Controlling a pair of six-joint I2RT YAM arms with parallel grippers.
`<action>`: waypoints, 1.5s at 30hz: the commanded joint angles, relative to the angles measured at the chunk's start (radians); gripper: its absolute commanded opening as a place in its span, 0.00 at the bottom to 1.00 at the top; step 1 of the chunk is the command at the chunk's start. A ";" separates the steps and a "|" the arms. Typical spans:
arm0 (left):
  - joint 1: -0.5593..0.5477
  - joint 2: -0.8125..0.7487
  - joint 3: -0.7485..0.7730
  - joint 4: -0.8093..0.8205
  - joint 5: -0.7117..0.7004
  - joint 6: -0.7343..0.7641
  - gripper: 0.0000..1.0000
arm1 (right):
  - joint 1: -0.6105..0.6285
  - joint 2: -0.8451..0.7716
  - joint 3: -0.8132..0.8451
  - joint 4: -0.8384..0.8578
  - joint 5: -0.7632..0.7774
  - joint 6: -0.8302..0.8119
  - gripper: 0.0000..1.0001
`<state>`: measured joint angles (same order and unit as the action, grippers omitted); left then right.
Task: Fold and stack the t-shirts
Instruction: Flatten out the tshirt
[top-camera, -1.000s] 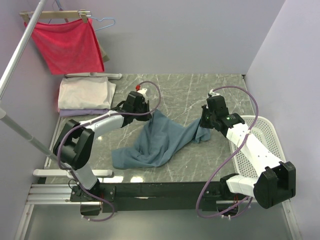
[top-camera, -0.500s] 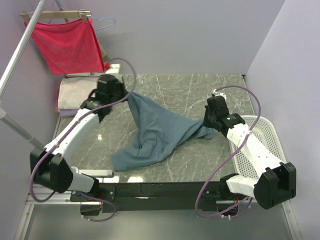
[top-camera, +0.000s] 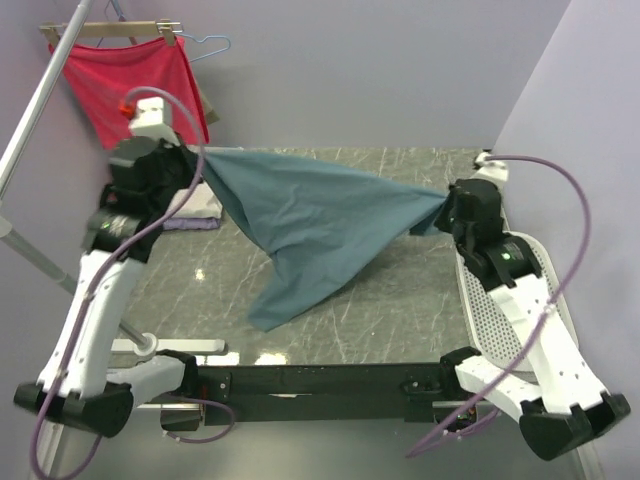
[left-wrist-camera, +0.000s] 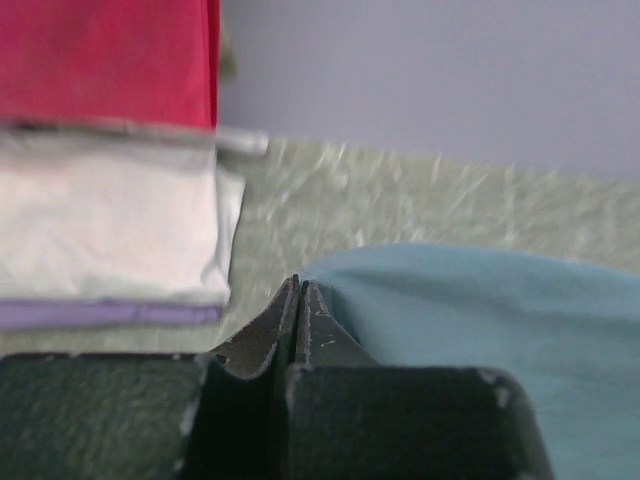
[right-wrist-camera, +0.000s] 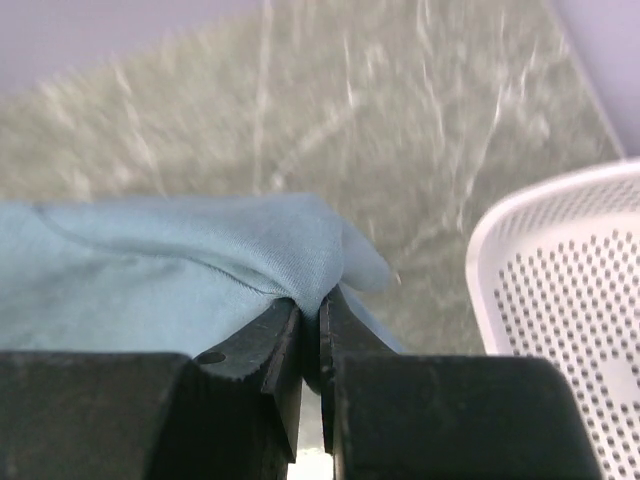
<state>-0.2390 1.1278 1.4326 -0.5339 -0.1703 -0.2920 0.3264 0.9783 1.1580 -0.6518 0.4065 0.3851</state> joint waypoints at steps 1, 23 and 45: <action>0.001 -0.112 0.147 -0.046 0.084 0.043 0.01 | -0.006 -0.093 0.123 -0.005 0.042 -0.032 0.08; 0.001 -0.283 0.413 -0.195 0.701 -0.033 0.01 | -0.007 -0.368 0.341 0.143 -0.543 -0.104 0.14; 0.007 0.286 -0.164 0.408 -0.095 -0.056 0.01 | -0.016 0.687 0.336 0.311 -0.124 -0.008 0.00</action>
<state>-0.2386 1.3300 1.1580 -0.3210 -0.0784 -0.3782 0.3202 1.5639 1.3262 -0.4213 0.1661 0.3714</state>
